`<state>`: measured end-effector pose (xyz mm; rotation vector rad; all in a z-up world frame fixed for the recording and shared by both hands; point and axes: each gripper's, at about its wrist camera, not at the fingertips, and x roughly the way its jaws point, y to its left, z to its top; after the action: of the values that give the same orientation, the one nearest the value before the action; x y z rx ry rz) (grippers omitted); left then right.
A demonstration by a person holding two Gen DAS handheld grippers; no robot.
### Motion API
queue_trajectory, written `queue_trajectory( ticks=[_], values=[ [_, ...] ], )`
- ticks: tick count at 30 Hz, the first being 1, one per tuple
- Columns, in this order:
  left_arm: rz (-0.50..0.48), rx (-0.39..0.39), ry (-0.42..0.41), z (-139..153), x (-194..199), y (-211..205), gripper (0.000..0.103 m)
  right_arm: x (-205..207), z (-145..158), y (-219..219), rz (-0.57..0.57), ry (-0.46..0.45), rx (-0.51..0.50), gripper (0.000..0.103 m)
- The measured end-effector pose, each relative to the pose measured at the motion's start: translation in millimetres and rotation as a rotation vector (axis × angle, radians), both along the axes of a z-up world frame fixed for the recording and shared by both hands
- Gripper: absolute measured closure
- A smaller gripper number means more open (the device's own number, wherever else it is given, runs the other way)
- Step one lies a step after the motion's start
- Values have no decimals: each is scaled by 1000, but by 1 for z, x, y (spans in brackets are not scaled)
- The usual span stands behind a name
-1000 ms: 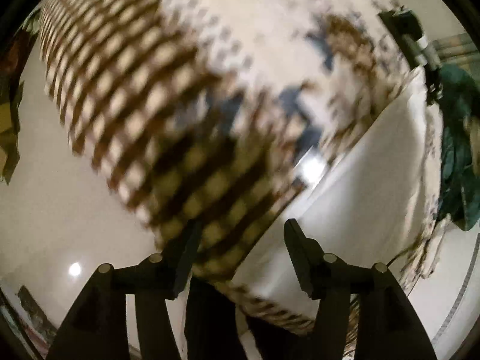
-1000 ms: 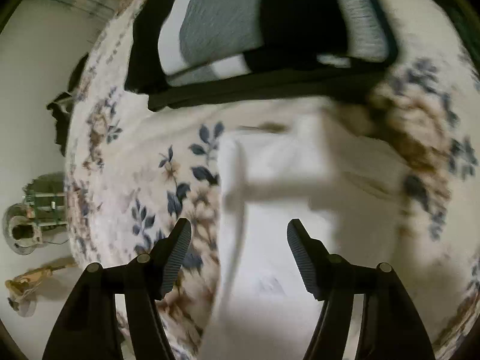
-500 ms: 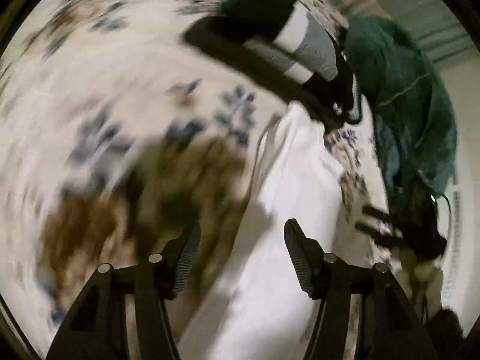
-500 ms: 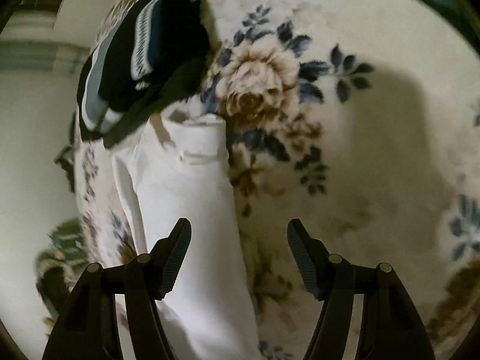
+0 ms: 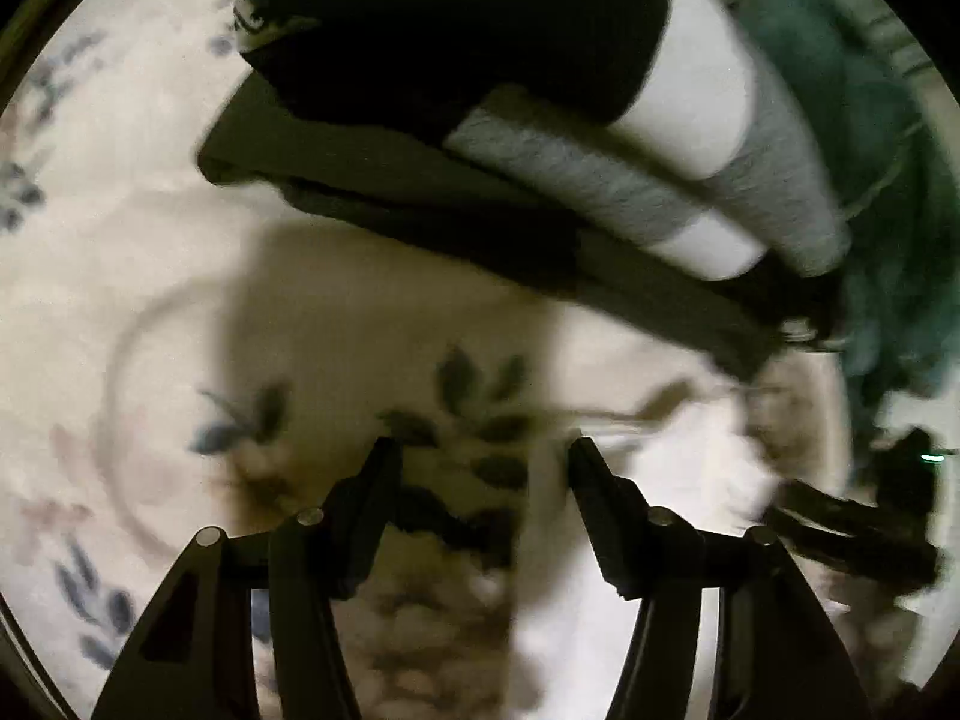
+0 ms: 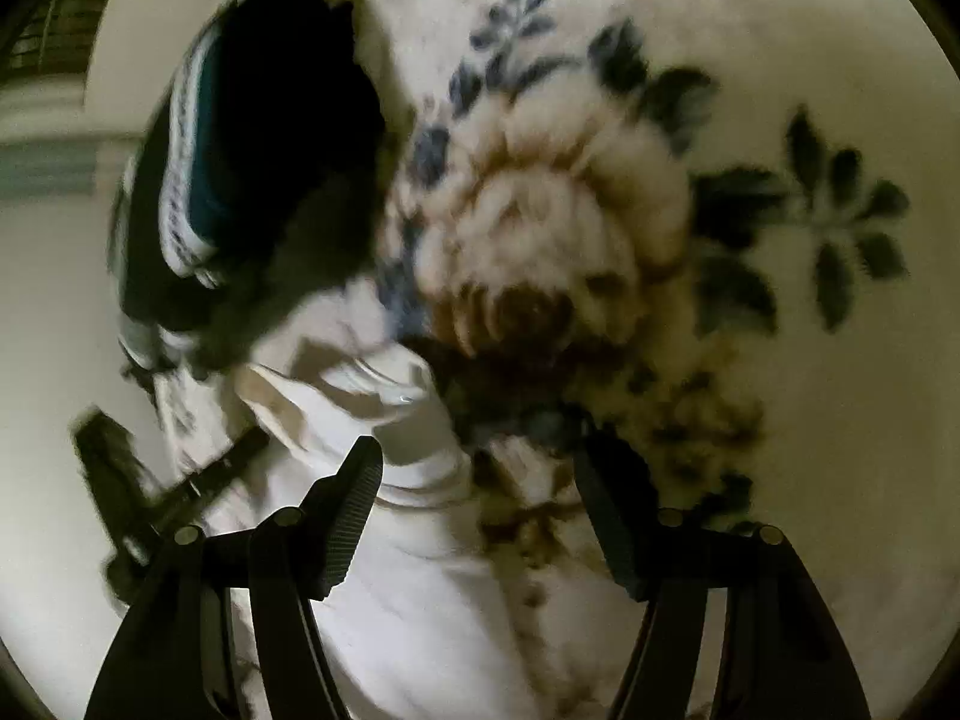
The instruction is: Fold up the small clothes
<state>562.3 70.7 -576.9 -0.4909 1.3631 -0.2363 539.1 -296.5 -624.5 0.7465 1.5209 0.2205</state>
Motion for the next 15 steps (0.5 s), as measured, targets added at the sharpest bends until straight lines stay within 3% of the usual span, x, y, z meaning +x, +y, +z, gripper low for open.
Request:
queue_trajectory(
  ticks=[2, 4, 7, 9, 10, 11, 12, 14, 15],
  values=[
    [-63, -117, 6, -5, -3, -5, 46, 1, 3, 0, -6, -6, 65, 35],
    [-164, -168, 27, -15, -3, -24, 44, 3, -2, 7, 19, 18, 124, 34],
    [-283, -159, -2, -20, 1, -53, 44, 3, -15, 25, 73, 61, 159, 34],
    [-292, -154, -30, -21, 2, -60, 46, 5, -27, 44, 120, 71, 159, 34],
    [-293, -172, -51, -19, 2, -62, 54, 6, -30, 49, 113, 63, 167, 34],
    [-288, -179, -74, -19, 11, -64, 72, 8, -30, 53, 108, 53, 176, 36],
    [-294, -188, -81, -17, 9, -64, 95, 11, -29, 58, 103, 24, 181, 41],
    [-299, -182, -118, -9, 4, -63, 95, 17, -27, 63, 86, -7, 164, 84],
    [-306, -175, -143, -2, -2, -62, 95, 19, -24, 66, 81, -22, 149, 84]
  ],
)
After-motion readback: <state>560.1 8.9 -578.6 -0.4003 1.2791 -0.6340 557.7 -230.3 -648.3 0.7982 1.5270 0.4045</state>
